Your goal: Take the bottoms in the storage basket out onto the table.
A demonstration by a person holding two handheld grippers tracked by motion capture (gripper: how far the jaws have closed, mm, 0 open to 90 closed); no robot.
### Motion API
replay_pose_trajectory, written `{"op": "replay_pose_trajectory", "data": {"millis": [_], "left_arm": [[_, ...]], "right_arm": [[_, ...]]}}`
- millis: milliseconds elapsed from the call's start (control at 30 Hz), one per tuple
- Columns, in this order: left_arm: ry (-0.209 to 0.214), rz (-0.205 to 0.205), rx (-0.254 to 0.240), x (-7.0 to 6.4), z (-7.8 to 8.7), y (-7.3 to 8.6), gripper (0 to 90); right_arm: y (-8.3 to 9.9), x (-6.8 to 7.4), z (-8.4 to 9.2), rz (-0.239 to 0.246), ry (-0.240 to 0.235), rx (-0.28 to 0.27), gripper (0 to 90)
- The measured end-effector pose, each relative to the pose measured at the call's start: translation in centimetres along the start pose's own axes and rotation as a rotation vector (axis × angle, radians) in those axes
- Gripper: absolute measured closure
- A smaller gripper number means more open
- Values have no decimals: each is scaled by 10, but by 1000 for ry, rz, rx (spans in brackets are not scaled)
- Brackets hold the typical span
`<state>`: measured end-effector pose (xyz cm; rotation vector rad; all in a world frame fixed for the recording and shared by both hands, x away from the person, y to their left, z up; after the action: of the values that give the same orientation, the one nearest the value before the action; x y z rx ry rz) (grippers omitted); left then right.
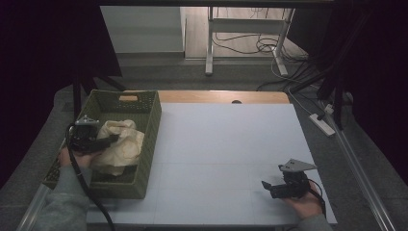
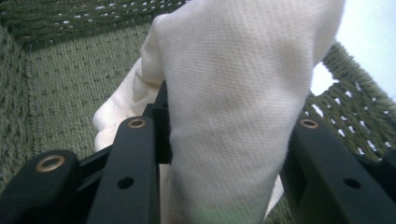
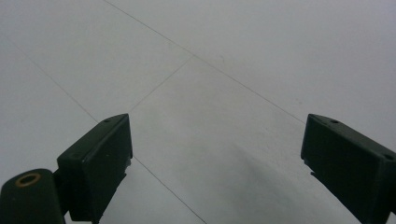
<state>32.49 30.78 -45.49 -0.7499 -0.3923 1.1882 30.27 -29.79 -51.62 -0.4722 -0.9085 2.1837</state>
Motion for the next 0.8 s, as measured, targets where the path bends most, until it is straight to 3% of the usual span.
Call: {"op": "replay_pose_trajectory", "data": {"millis": [200, 800], "left_arm": [[22, 11, -28, 0, 3, 0, 602], [29, 52, -107, 3, 12, 2, 602]], "right_arm": [[0, 0, 0, 1, 2, 1, 92], [0, 0, -1, 3, 5, 7, 92]]}}
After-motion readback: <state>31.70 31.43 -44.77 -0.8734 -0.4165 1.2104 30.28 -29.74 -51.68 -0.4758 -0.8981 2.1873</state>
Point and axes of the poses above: each handheld gripper's, and its own axes: z roughly backward along the jaws, y roughly out of its underside, x roughly to its left, the point moved 2 cm from there along -z, roughly forward along the jaws
